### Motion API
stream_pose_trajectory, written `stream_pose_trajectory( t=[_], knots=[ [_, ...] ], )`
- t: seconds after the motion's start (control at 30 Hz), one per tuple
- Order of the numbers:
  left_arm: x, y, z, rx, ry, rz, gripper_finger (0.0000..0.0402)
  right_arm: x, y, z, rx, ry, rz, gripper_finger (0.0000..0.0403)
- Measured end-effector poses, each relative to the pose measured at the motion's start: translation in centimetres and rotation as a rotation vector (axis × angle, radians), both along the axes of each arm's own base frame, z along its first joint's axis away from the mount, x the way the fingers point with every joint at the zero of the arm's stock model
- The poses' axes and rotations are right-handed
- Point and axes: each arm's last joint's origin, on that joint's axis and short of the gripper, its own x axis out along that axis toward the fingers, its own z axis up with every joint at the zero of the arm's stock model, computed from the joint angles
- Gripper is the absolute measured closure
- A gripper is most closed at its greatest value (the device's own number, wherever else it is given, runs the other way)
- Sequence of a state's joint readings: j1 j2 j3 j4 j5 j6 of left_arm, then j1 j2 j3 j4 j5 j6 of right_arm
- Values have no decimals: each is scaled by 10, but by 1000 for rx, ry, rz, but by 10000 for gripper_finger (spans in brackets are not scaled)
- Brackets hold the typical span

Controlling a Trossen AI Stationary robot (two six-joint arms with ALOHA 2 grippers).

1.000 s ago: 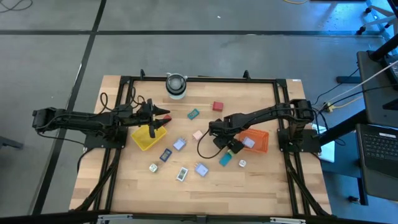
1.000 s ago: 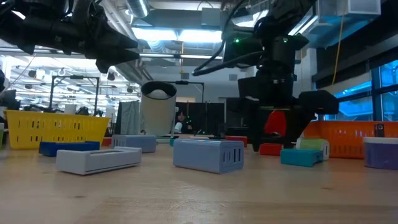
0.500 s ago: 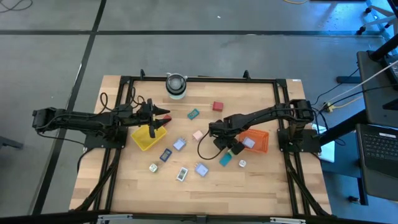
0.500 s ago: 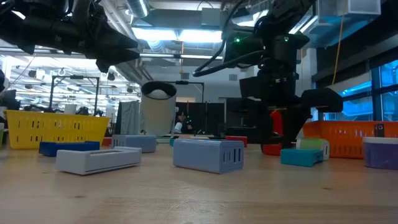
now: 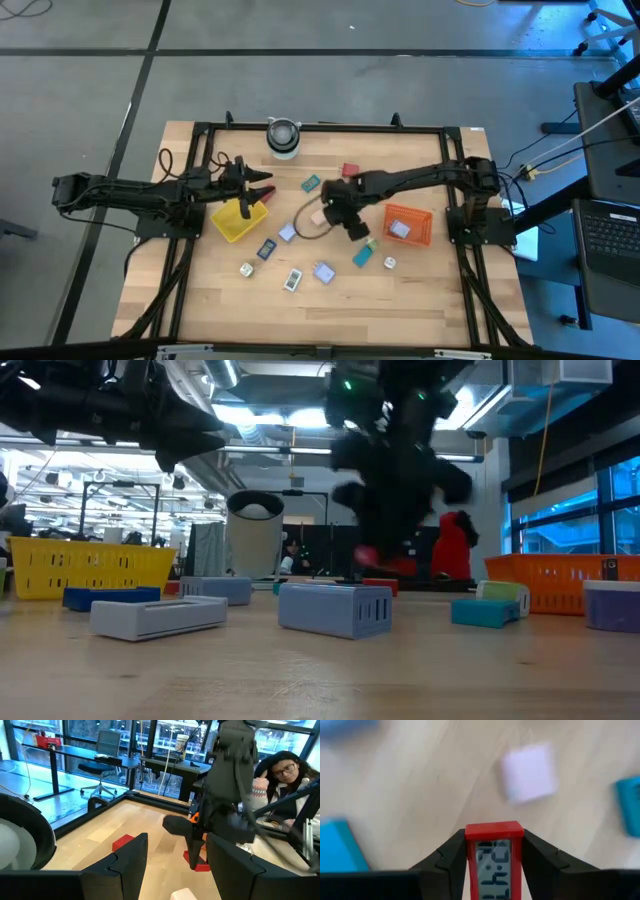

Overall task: Pick & Place Office items
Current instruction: Put the right red digital timer into the yellow basket

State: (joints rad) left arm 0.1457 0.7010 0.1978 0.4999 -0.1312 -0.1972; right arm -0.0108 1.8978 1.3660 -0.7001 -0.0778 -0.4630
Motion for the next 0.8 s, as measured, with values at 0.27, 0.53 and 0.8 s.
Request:
stream_pose_trajectory(
  t=[0.27,0.53,0.8],
  knots=[
    [-1,2,0,1,-2,87,205,13,-13,75,21,-329,-216,252],
    [-1,2,0,1,-4,81,205,-13,-20,129,-152,-529,-459,252],
    [-1,1,8,43,-76,39,205,-72,-18,186,-23,-771,-558,252]
  ],
)
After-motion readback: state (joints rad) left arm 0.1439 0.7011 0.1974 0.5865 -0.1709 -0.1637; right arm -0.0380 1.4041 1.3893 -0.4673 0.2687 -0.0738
